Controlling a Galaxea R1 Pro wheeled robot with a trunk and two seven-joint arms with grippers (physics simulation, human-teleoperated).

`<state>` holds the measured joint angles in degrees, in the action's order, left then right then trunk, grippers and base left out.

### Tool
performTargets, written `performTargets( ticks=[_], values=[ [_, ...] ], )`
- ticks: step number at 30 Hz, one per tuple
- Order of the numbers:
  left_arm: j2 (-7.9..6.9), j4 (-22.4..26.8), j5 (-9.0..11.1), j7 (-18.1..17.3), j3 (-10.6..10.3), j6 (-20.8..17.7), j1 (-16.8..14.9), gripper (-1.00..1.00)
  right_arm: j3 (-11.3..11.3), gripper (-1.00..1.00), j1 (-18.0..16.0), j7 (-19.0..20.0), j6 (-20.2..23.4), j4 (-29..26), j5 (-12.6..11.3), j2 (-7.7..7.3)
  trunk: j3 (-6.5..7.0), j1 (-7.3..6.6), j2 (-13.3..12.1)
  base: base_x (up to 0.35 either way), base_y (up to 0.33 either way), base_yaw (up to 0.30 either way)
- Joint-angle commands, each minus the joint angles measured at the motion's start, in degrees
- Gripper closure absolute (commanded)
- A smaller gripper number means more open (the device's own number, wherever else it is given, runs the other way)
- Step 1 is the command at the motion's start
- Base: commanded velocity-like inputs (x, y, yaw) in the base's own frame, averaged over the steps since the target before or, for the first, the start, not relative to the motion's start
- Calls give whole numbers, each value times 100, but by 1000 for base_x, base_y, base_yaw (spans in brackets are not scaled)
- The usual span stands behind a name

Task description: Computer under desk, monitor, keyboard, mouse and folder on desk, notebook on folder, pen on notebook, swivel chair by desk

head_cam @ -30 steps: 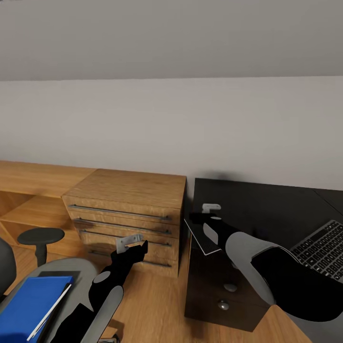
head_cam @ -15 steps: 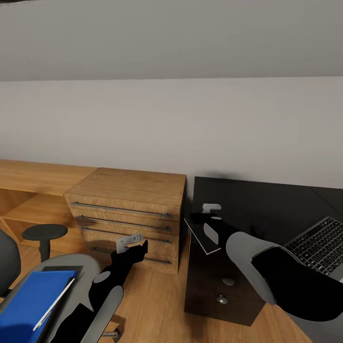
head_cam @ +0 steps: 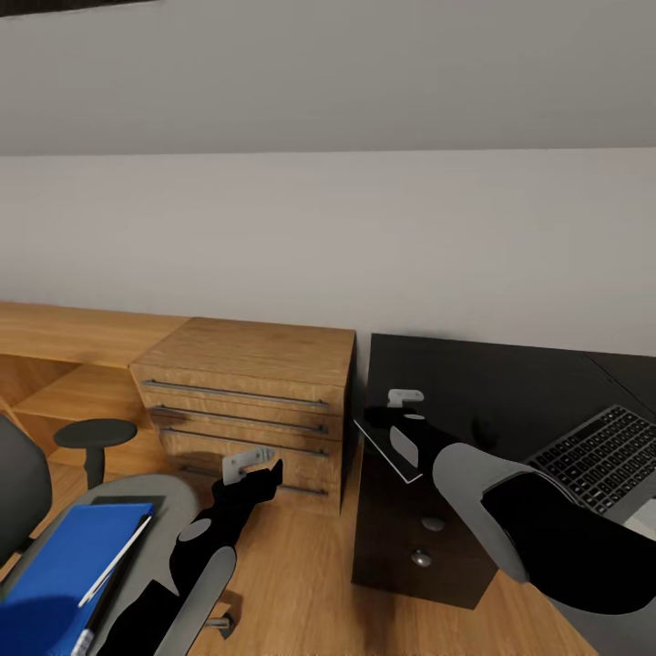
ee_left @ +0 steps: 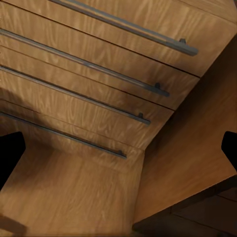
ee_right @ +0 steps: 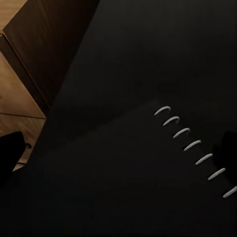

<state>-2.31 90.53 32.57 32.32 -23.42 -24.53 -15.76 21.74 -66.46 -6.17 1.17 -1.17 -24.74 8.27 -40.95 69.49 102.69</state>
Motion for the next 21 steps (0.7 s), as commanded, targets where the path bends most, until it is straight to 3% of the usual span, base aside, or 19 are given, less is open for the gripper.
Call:
performTargets(
  ticks=[1, 10, 21],
  values=[
    [-6, 9, 47, 55, -14, -8, -6, -100, 24, -100, 2, -25, 12, 20, -84, 0, -7, 0, 2, -10, 0, 0],
    [-6, 9, 49, 55, -14, -8, -6, -100, 24, -100, 0, -25, 11, 20, -84, 0, -7, 0, 2, -133, 0, 0],
    [-6, 9, 70, 55, -14, -10, -6, -100, 25, -100, 1, -25, 14, 20, -84, 1, -7, 0, 2, -9, 0, 0]
  ],
)
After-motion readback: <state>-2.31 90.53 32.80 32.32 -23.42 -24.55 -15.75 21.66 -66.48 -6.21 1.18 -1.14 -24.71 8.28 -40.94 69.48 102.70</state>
